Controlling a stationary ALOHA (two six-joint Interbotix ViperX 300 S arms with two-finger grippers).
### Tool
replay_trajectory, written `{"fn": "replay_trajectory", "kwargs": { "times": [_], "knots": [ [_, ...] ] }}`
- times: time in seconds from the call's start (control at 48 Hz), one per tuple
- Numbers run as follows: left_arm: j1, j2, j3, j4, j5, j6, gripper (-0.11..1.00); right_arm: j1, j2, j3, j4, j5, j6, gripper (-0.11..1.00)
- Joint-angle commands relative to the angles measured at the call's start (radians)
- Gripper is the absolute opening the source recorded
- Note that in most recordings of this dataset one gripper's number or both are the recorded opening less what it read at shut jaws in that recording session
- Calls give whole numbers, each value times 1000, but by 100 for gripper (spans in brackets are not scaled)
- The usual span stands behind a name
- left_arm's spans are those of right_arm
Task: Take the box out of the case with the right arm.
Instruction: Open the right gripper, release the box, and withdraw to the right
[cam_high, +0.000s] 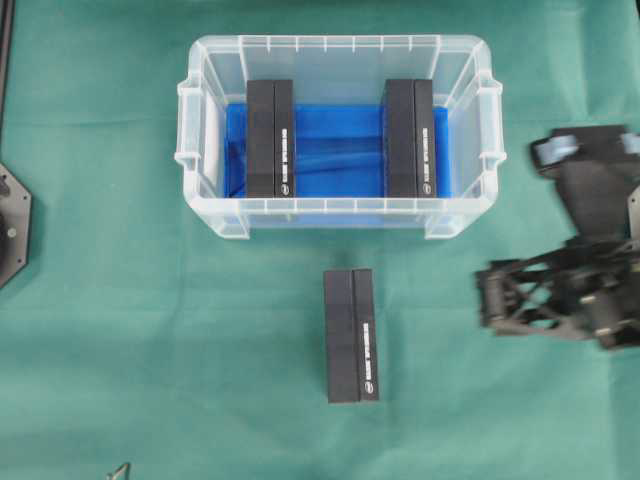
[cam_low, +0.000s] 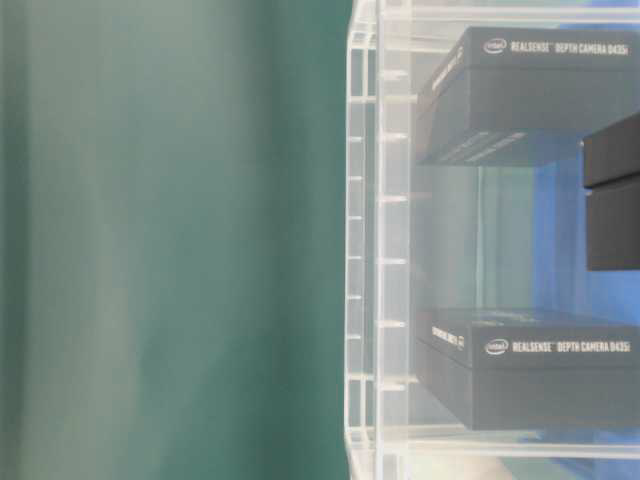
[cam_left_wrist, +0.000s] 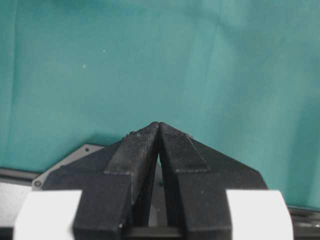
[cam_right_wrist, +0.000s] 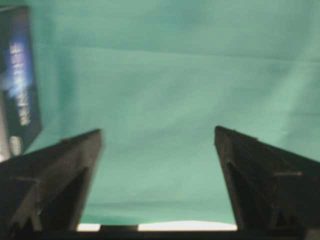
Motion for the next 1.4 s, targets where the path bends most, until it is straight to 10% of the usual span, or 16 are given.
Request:
{"fn": "replay_trajectory", "kwargs": {
  "times": [0.0, 0.438, 1.084, 1.376],
  "knots": [
    [3, -2, -23, 3, -5, 2, 2, 26, -78, 40, 2, -3, 12, 90],
    [2, 2, -21, 5, -3, 2, 2, 5, -164, 124, -28, 3, -9, 90],
    [2, 11, -23, 3, -3, 2, 2, -485, -250, 189, -28, 0, -515, 90],
    [3, 11, -23, 3, -5, 2, 2, -577, -252, 189, -25, -28, -607, 90]
  ]
}}
